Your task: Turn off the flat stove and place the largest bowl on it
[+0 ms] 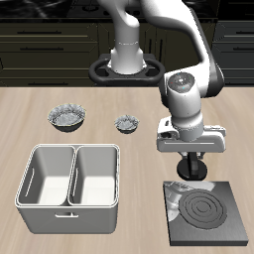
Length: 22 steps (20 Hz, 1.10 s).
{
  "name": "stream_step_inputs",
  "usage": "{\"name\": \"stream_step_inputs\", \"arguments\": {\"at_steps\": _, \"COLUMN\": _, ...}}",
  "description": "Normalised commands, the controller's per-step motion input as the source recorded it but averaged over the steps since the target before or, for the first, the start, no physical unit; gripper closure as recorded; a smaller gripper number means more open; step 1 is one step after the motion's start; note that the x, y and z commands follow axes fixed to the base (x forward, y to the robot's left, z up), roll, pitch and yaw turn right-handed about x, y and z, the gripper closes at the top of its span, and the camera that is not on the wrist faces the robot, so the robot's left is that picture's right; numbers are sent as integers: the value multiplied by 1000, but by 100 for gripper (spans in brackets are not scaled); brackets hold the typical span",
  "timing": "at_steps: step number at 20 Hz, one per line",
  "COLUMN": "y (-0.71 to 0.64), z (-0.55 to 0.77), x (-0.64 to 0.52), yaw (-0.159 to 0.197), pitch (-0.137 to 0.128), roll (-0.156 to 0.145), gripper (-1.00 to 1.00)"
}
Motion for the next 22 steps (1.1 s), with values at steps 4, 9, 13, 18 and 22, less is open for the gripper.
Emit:
{"name": "stream_step_inputs", "arguments": {"at_steps": 4, "y": 31, "z": -23, "x": -7, "yaw": 47, "pitch": 3, "roll": -11, "gripper": 100}}
{"name": "stream_step_inputs", "arguments": {"at_steps": 9, "y": 52, "z": 43, "x": -35, "yaw": 75, "pitch": -4, "roll": -28, "gripper": -100}}
{"name": "stream_step_inputs", "arguments": {"at_steps": 13, "y": 103, "z": 105, "x": -89, "yaw": -12, "pitch": -21, "roll": 34, "gripper": -100}}
{"name": "stream_step_inputs", "arguments": {"at_steps": 18, "y": 29, "z": 38, "x": -34, "yaw": 0, "pitch": -11, "roll": 10, "gripper": -100}}
{"name": "stream_step_inputs", "arguments": {"at_steps": 22, "y": 37, "z": 7, "x": -5, "yaw": -6, "pitch": -3, "roll": 7, "gripper": -100}}
